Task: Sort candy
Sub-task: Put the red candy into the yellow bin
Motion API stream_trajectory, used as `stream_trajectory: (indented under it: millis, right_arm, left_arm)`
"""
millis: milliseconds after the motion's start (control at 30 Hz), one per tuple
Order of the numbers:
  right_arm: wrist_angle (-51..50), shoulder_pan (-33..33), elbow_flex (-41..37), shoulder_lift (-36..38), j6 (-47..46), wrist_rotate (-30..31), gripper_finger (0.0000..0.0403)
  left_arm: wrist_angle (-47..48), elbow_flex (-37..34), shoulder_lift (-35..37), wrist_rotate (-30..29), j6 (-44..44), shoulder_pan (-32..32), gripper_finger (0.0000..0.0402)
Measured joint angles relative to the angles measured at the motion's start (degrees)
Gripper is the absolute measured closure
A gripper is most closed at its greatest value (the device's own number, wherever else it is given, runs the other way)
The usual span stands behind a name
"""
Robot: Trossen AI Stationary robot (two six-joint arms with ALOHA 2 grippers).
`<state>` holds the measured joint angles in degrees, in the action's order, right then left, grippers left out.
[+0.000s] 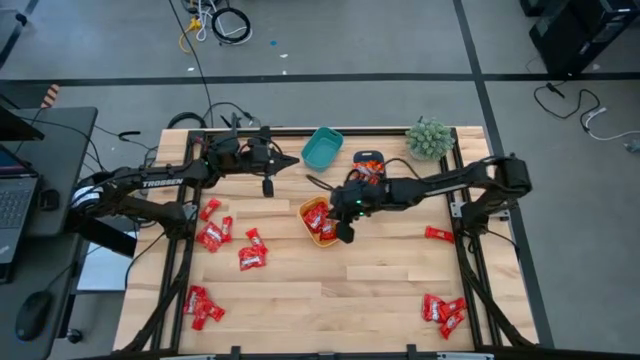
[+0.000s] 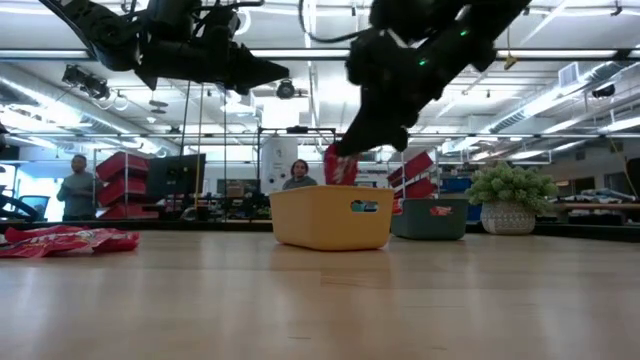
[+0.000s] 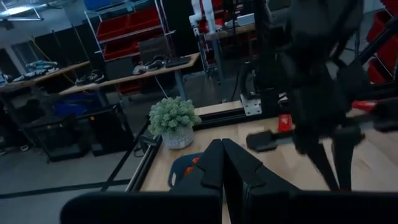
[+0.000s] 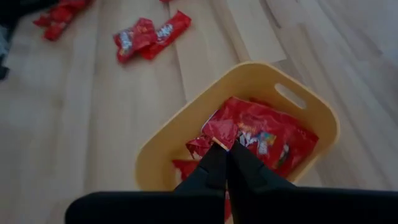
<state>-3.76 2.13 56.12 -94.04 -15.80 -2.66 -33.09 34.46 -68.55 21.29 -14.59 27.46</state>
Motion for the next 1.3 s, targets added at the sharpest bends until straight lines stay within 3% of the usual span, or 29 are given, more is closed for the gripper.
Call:
stream_trajectory:
  millis: [333,467,733,933,1067,1200,1300]
  right_arm:
    - [-8.67,1.34,10.45,-12.32,2.36,0.0,0.0402]
    - [-9.25,1.37,12.9,-15.78,5.73,0.02,0.0382]
    - [-7.66,1.27,13.35,-17.02,8.3,1.68,0.0255]
    - [-7.63,1.27,13.33,-14.32,9.46,3.09,0.0143]
    - [-8.39,1.1,13.33,-11.28,11.94,3.21,0.0098]
    - [-13.69,0.11,13.33,-7.8,12.23,4.75,0.0104]
    - [-21.06,-1.34,12.32,-4.6,10.6,5.78,0.016]
  left_arm:
    - [1.16,0.0,0.0,0.01,-0.26,0.04,0.0399]
    - [1.5,0.0,0.0,0.03,-0.22,0.04,0.0399]
    - [2.72,-0.02,0.0,-0.36,0.06,0.02,0.0399]
    - [3.6,-0.02,0.0,-5.43,0.25,0.06,0.0397]
    - [4.66,-0.02,0.0,-5.51,0.26,-0.09,0.0397]
    - [5.82,-0.02,0.0,-3.45,0.24,-0.19,0.0399]
    - [6.59,-0.02,0.0,-2.1,0.22,-0.2,0.04]
